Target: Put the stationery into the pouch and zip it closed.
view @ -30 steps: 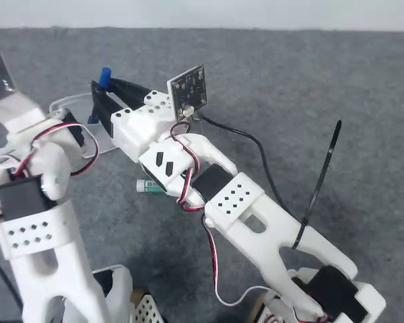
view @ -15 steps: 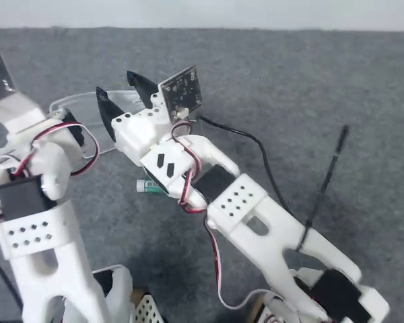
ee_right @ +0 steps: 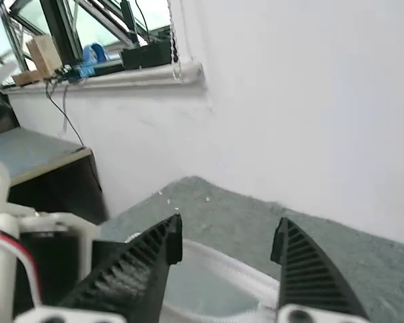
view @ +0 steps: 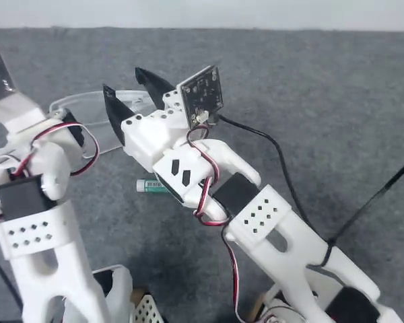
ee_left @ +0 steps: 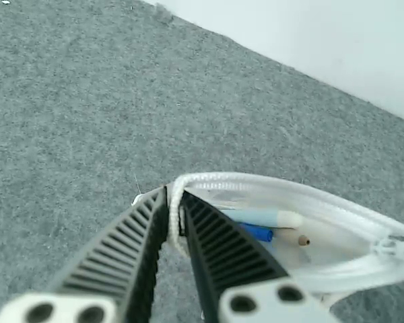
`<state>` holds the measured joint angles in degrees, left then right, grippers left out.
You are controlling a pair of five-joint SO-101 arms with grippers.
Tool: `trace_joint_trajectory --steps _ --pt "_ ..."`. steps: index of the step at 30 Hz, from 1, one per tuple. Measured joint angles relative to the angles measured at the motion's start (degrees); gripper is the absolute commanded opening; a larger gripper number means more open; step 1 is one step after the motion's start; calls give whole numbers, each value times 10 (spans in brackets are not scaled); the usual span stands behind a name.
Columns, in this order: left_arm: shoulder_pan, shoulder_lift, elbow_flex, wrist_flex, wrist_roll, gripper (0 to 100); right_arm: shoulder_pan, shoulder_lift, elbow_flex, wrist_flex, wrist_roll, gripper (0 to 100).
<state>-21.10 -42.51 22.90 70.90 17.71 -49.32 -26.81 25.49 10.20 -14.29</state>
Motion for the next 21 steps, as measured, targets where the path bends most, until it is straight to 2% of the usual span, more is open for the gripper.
trace_joint_trajectory --steps 5,15,21 --pt "0 0 0 0 0 12 4 -47 0 91 0 209" --pt "0 0 0 0 0 12 7 -135 0 347 0 209" --pt "-47 1 1 0 0 12 25 -135 0 440 0 209"
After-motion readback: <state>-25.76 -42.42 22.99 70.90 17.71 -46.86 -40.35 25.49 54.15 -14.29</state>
